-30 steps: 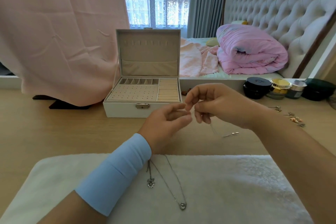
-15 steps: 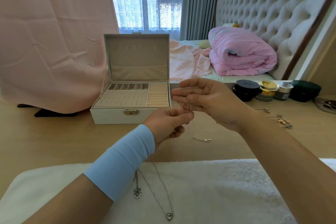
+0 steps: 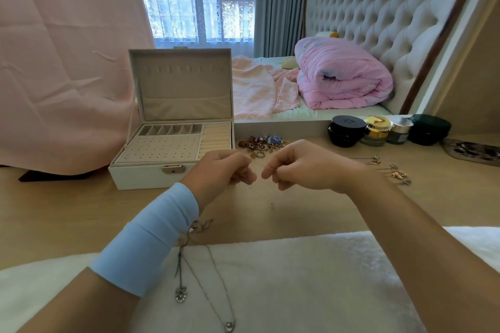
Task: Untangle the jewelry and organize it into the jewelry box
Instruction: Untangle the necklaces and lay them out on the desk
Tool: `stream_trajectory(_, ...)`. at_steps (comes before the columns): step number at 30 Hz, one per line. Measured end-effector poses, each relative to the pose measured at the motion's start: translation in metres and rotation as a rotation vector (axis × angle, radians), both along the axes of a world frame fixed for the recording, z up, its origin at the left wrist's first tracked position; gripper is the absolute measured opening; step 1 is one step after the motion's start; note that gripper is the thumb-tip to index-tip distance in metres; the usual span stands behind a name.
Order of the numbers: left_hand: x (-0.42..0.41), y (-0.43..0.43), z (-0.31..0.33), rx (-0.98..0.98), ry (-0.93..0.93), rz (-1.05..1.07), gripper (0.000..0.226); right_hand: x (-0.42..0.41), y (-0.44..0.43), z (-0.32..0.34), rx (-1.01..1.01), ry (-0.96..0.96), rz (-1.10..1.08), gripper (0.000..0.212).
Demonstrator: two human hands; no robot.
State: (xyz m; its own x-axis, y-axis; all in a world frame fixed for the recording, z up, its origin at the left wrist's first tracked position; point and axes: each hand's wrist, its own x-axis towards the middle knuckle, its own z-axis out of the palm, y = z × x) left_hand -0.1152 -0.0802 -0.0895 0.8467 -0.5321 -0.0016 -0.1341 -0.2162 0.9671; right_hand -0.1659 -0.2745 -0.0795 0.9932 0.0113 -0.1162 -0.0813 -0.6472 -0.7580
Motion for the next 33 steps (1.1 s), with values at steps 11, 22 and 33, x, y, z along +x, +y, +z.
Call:
stream_trajectory(11, -0.003, 0.003, 0.009, 0.028, 0.076, -0.095, 0.027, -0.016, -0.04, -0.004, -0.054, -0.274, -0.187, 0.011)
stream_trajectory(22, -0.016, -0.07, 0.005, -0.002, 0.149, -0.024, 0.01, -0.082, -0.122, -0.005, -0.182, -0.174, -0.349, 0.007)
stream_trajectory(33, -0.034, -0.144, -0.028, 0.56, -0.249, -0.087, 0.01, -0.126, -0.152, -0.035, -0.413, -0.042, -0.405, 0.015)
